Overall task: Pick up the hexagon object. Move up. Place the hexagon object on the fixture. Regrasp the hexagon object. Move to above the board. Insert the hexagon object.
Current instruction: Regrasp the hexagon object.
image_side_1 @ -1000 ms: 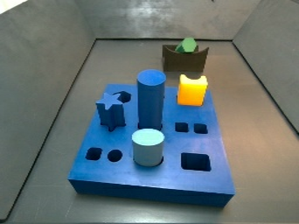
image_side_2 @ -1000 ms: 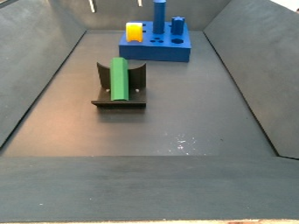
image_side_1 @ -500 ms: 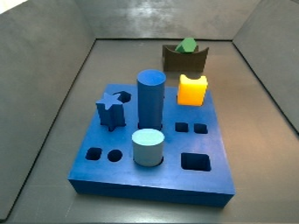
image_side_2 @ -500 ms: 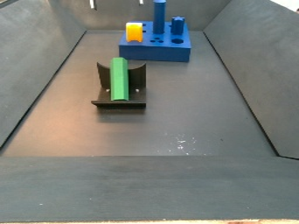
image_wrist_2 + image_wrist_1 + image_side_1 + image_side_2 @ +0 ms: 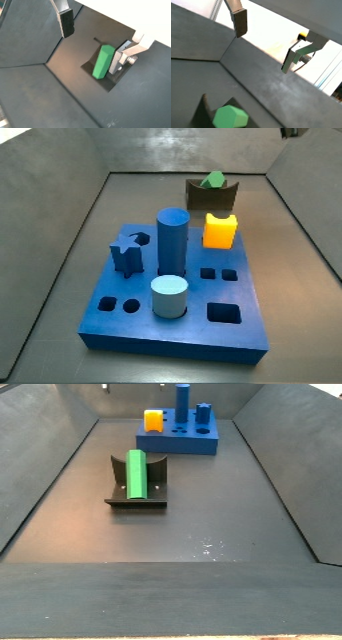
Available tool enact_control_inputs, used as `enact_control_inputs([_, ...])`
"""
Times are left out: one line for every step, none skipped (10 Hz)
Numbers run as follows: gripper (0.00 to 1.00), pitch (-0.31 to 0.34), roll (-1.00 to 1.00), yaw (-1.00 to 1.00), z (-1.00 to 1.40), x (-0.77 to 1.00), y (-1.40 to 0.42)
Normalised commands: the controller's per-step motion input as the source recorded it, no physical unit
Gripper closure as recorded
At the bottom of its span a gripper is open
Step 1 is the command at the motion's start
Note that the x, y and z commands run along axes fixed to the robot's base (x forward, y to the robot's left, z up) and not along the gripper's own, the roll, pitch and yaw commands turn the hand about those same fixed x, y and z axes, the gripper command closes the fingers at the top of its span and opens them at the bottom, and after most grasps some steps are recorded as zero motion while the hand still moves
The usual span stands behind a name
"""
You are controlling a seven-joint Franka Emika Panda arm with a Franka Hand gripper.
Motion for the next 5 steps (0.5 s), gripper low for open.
enact_control_inputs([0.0, 0.135, 0.55, 0.12, -0.02, 0.1, -0.04])
enact_control_inputs([0.0, 0.126, 0.38, 0.14, -0.02, 0.1, -0.04])
enact_control_inputs([0.0, 0.1, 0.24, 0.16, -0.01, 0.09, -0.03])
enact_control_inputs([0.0, 0.128, 0.28, 0.25, -1.0, 0.03, 0.07])
enact_control_inputs([0.0, 0.106, 0.27, 0.25, -1.0, 0.04, 0.07])
